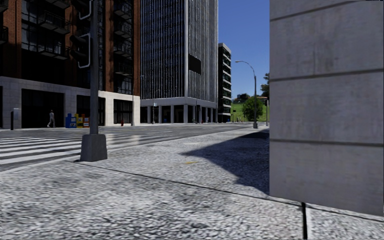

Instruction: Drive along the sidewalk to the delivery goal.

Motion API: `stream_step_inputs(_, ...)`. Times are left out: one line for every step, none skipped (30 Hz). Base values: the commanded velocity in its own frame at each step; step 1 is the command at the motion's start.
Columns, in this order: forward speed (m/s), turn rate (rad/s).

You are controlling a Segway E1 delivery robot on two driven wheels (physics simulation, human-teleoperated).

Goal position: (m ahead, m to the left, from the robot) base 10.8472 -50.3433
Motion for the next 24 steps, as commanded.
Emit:
stream_step_inputs(2.00,0.00)
stream_step_inputs(2.00,0.00)
stream_step_inputs(2.00,0.00)
stream_step_inputs(2.00,0.00)
stream_step_inputs(2.00,0.00)
stream_step_inputs(2.00,0.00)
stream_step_inputs(2.00,0.00)
stream_step_inputs(2.00,0.00)
stream_step_inputs(2.00,0.00)
stream_step_inputs(2.00,0.00)
stream_step_inputs(2.00,0.00)
stream_step_inputs(2.00,0.00)
stream_step_inputs(2.00,0.00)
stream_step_inputs(2.00,0.00)
stream_step_inputs(2.00,0.00)
stream_step_inputs(2.00,0.00)
stream_step_inputs(2.00,0.00)
stream_step_inputs(2.00,0.00)
stream_step_inputs(2.00,0.00)
stream_step_inputs(2.00,0.00)
stream_step_inputs(2.00,0.00)
stream_step_inputs(2.00,0.00)
stream_step_inputs(2.00,0.00)
stream_step_inputs(2.00,0.00)
